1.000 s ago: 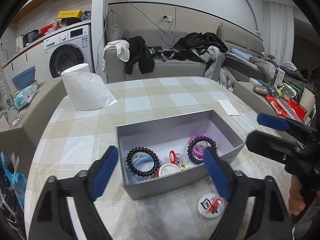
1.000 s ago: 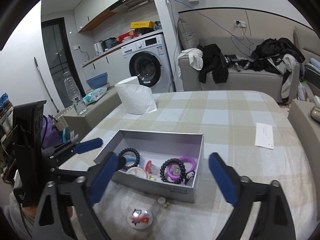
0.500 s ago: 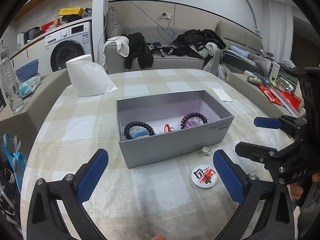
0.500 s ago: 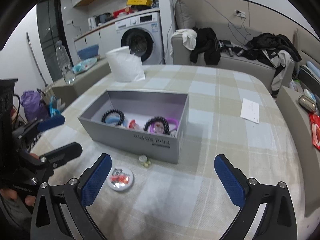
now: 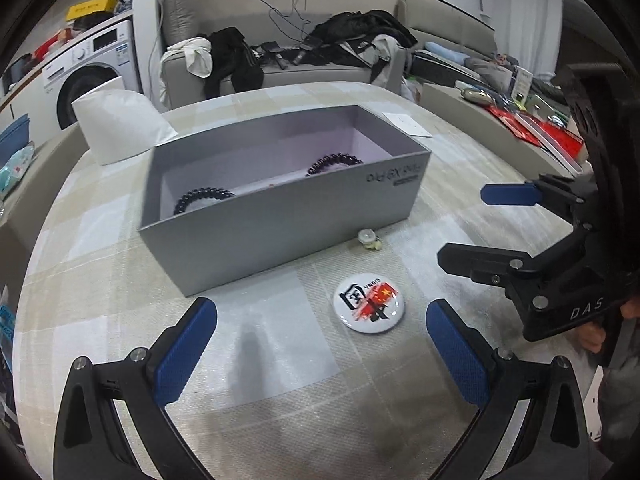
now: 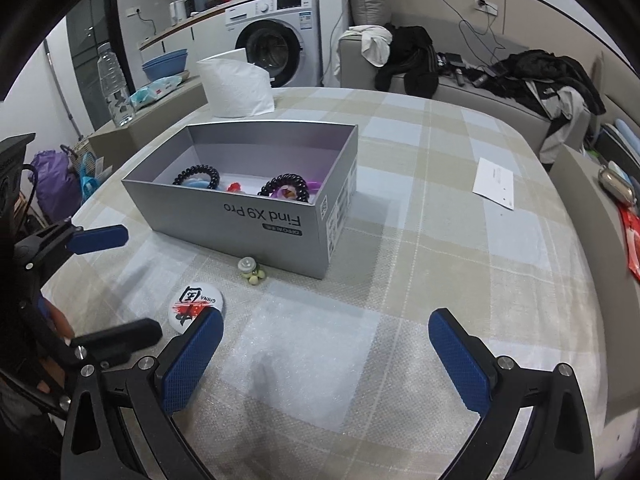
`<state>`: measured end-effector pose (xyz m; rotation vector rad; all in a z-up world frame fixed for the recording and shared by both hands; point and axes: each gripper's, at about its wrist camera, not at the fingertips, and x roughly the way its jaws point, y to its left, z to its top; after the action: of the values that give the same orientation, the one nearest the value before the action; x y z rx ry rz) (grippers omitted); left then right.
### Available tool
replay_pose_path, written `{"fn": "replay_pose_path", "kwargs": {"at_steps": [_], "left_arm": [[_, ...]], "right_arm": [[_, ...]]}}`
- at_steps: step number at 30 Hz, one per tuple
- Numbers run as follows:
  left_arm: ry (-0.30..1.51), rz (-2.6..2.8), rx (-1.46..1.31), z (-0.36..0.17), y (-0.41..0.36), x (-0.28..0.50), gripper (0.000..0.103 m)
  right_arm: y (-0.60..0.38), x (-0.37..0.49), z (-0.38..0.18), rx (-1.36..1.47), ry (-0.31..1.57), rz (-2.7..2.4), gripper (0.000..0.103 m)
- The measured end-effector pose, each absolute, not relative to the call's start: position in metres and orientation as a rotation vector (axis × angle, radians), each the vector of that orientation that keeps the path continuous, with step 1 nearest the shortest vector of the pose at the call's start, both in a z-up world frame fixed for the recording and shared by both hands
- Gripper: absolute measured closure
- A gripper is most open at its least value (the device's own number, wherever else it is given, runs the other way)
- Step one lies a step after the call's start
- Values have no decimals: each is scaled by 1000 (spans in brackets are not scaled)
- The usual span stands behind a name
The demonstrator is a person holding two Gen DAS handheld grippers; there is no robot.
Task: Organize jewelry
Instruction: 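Withdraw both grippers up out of the grey box, then grasp the white flag-print badge with the left gripper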
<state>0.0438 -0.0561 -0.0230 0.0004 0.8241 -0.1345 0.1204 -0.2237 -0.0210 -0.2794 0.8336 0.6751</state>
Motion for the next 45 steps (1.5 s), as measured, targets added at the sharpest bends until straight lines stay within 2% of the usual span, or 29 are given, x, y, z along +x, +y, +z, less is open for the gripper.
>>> {"fn": "replay_pose_path", "kwargs": {"at_steps": [3, 6, 8, 10, 15, 19, 22, 38, 40, 42, 45], "left_arm": [[825, -170, 12, -23, -59, 43, 2], [832, -196, 23, -23, -63, 44, 9], [846, -209, 27, -25, -65, 47, 21], [863, -213, 32, -27, -67, 50, 29], [890, -222, 44, -30, -70, 54, 39], [901, -219, 60, -31, -72, 56, 52], [895, -216, 60, -30, -71, 55, 66], [777, -164, -16, -13, -52, 43, 66], [756, -149, -20, -10, -49, 41, 66], [737, -139, -26, -8, -46, 40, 66], [721, -132, -30, -5, -43, 40, 66]], "right_arm": [[-223, 122, -23, -286, 843, 671, 0], [-223, 123, -24, -285, 847, 670, 0], [-223, 122, -24, -286, 849, 670, 0], [-224, 123, -24, -285, 851, 670, 0], [-225, 123, -23, -282, 849, 673, 0], [-224, 123, -23, -282, 854, 678, 0], [-223, 122, -25, -288, 858, 684, 0], [-219, 117, -23, -259, 847, 728, 0], [-218, 115, -22, -242, 847, 756, 6], [-214, 113, -22, -233, 855, 790, 24], [-206, 110, -23, -240, 857, 821, 36]]}}
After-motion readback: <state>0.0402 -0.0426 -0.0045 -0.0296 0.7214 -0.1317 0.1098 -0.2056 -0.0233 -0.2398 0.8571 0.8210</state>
